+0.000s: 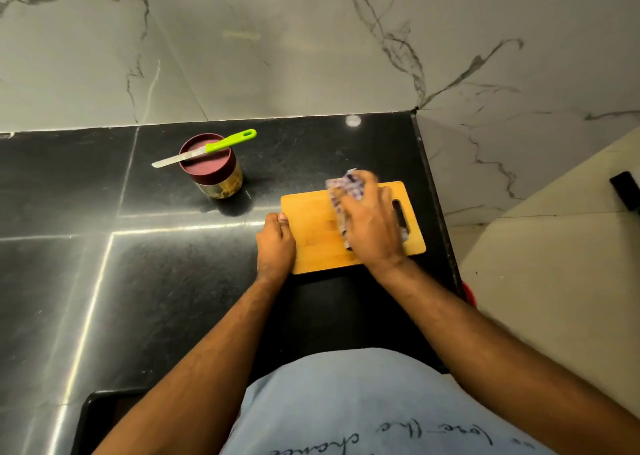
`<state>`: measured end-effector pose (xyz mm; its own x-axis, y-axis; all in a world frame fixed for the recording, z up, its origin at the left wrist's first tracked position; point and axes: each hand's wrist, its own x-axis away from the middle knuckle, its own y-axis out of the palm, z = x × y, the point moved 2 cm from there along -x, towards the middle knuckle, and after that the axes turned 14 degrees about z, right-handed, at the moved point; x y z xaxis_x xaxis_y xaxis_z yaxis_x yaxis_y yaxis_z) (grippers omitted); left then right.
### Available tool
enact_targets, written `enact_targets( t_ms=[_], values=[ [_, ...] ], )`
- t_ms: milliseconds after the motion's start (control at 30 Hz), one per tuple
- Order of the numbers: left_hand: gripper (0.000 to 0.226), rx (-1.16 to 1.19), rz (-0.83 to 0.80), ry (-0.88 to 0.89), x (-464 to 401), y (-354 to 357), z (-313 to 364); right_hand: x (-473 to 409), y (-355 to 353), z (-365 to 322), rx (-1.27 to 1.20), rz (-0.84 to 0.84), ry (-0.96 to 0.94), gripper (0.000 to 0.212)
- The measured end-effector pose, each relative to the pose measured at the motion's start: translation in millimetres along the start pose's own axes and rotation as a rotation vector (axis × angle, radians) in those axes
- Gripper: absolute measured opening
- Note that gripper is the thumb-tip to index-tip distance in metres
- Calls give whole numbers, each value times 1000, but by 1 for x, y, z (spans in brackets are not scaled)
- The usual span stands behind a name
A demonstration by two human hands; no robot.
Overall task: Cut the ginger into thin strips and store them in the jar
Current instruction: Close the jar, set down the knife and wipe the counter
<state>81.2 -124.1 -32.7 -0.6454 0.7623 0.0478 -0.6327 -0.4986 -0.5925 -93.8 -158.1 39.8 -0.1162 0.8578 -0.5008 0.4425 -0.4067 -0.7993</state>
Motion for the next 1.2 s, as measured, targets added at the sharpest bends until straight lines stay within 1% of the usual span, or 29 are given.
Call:
enact_targets(
  t_ms=[33, 67, 133, 167, 200, 267, 333, 433, 533, 633, 667, 700, 767, 800, 833, 867, 933, 967, 1067, 1200],
  values=[
    [35, 7, 5, -1, 0, 0, 1, 9, 4, -22, -6, -32, -104, 49],
    [34, 20, 10, -5, -1, -1, 1, 19, 12, -38, -21, -73, -149, 46],
    [31, 42, 7, -13, 0, -1, 2, 35, 26, -51, -19, -145, -137, 37],
    [30, 43, 1, -12, 0, -2, 1, 41, 31, -52, 13, -170, -144, 36],
    [30, 39, -6, -8, 0, -2, 2, 45, 34, -49, 52, -175, -176, 39],
    [30, 26, -14, -5, 0, -1, 3, 50, 32, -40, 156, -161, -323, 41],
    [30, 10, -14, -9, 0, -1, 5, 50, 24, -27, 244, -163, -397, 40],
    [34, 3, -26, -10, -1, 1, 4, 52, 13, 1, 335, -195, -329, 45],
    [35, 11, -33, -11, 0, 1, 5, 50, -2, 33, 449, -218, -245, 55],
    [34, 23, -42, -3, 1, 1, 6, 44, -18, 67, 543, -276, -103, 65],
    [34, 27, -45, 0, 1, 1, 6, 41, -20, 79, 565, -281, -56, 65],
    [34, 27, -48, 3, 0, 1, 5, 38, -22, 86, 571, -277, -5, 60],
    [35, 18, -54, 10, 0, 1, 4, 31, -26, 89, 495, -232, 97, 49],
    [35, 15, -52, 12, -1, 1, 4, 29, -26, 82, 411, -169, 121, 47],
    [36, 21, -47, 9, 0, 1, 4, 28, -26, 71, 325, -105, 96, 48],
    [37, 28, -42, 7, 0, 1, 5, 29, -24, 55, 266, -67, 29, 51],
    [38, 40, -33, 3, 0, 1, 5, 31, -15, 17, 219, -65, -124, 52],
    [37, 45, -28, 6, 1, 1, 5, 34, -8, -3, 186, -69, -165, 53],
    [34, 58, -32, 31, 0, -3, 3, 46, 22, -44, 99, -146, -210, 46],
    [33, 44, -48, 15, -1, -2, 2, 39, 37, -47, 58, -195, -181, 37]
  ],
)
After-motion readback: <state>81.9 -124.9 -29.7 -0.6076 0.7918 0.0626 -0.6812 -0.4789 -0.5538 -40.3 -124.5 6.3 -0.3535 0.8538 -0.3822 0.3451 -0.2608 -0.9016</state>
